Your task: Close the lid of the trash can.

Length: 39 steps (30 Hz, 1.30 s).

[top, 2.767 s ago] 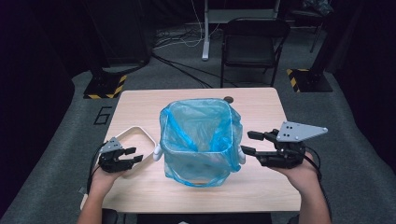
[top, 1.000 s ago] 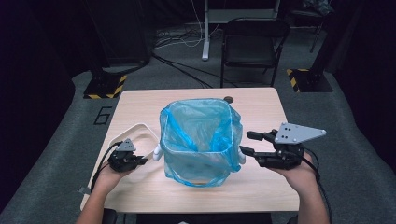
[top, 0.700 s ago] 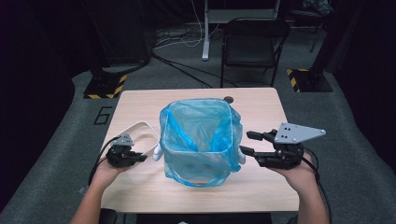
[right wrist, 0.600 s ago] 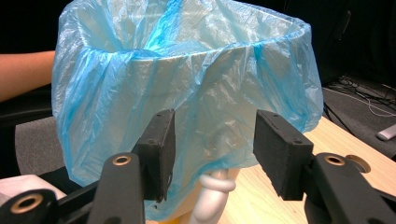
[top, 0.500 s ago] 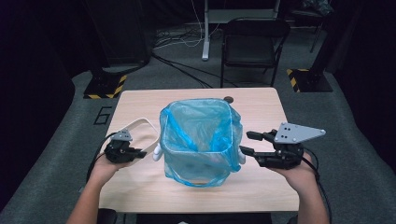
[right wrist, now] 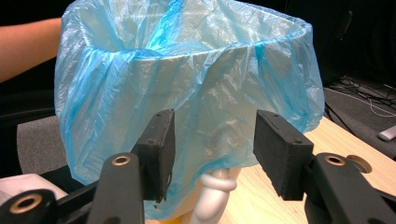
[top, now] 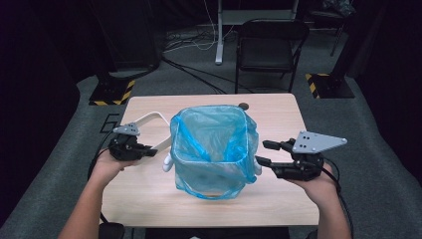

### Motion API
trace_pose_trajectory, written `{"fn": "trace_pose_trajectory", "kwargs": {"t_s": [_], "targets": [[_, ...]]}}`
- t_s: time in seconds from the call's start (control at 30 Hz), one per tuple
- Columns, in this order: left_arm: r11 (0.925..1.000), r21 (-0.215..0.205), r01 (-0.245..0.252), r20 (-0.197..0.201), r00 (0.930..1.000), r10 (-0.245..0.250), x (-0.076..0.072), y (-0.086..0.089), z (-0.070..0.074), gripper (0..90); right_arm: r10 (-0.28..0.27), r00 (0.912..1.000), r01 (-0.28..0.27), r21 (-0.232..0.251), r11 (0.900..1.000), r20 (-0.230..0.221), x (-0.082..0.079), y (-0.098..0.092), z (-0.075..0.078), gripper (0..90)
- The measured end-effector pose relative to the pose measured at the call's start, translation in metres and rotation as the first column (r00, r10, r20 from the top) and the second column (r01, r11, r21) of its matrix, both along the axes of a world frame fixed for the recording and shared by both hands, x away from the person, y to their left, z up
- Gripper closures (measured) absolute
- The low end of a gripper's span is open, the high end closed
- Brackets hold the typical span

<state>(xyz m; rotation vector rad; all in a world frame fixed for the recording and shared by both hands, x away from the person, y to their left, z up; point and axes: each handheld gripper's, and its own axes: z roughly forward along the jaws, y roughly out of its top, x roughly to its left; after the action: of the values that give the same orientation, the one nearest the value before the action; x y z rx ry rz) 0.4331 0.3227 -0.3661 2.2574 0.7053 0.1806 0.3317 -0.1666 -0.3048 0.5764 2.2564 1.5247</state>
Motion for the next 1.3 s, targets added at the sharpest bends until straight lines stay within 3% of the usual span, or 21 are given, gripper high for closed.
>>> {"fn": "trace_pose_trajectory", "kwargs": {"t_s": [0.43, 0.67, 0.77, 1.3], "targets": [[0.9986, 0.04, 0.035, 0.028, 0.999, -0.036, 0.011, -0.019, 0.042, 82.9, 0.001, 1.0, -0.001, 0.004, 1.0, 0.006, -0.001, -0.002, 0.001, 47.9], [0.9978, 0.039, 0.053, 0.046, 0.9975, -0.055, 0.015, -0.027, 0.066, 83.0, -0.002, 1.0, 0.002, 0.005, 1.0, 0.003, -0.001, -0.003, 0.001, 47.9], [0.9961, 0.06, 0.065, 0.052, 0.9964, -0.068, 0.014, -0.031, 0.076, 83.0, 0.001, 1.0, -0.001, 0.004, 1.0, 0.008, -0.002, -0.003, 0.001, 47.9], [0.9932, 0.077, 0.087, 0.087, 0.9918, -0.093, 0.017, -0.039, 0.115, 83.0, 0.001, 1.0, -0.001, -0.003, 1.0, 0.002, 0.0, -0.002, 0.0, 47.8]]}}
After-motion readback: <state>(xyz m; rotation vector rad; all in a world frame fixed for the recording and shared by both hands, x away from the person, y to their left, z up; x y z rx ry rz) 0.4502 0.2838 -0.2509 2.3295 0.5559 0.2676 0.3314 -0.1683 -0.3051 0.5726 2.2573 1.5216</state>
